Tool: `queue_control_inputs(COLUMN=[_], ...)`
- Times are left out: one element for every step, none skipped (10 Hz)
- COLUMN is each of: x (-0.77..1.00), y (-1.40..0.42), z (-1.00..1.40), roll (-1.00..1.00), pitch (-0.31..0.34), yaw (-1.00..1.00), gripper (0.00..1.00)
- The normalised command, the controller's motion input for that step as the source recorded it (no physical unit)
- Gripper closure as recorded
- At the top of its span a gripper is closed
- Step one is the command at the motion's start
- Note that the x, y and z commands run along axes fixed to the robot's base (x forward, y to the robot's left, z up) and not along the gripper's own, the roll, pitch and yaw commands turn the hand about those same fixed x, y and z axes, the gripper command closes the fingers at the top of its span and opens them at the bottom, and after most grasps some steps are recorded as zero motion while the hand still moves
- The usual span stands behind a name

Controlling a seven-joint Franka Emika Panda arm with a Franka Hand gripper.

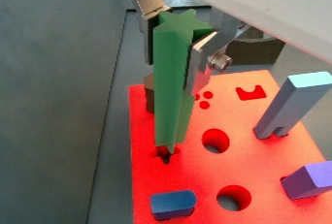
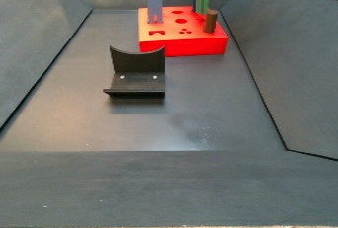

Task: Pick up the star object. Move up. Move to above the board. Insert the star object.
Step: Insert the star object.

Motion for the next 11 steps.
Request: queue_control_inputs(x=[0.03, 0.03, 0.0, 0.06, 0.11, 0.09, 0.05, 0.0, 0.0, 0.0, 0.0], y=[0.0, 0.0, 0.0, 0.0, 0.0, 0.0, 0.0, 0.0, 0.0, 0.0, 0.0], z=[-0.11, -0.19, -0.23, -0.12, -0.17, -0.15, -0.13, -0.16, -0.16, -0.15, -0.09], roll=[0.0, 0.0, 0.0, 0.0, 0.0, 0.0, 0.0, 0.0, 0.0, 0.0, 0.0], pitch=[0.0, 0.0, -0.04, -0.009, -0.031, -0.036, -0.024, -0.024, -0.029, -0.006, -0.003], yaw=[-0.07, -0.05, -0.04, -0.03, -0.04, -0.04, -0.03, -0.03, -0.01, 0.0, 0.0], gripper=[1.0, 1.0, 1.0, 1.0, 1.0, 1.0, 1.0, 1.0, 1.0, 1.0, 1.0])
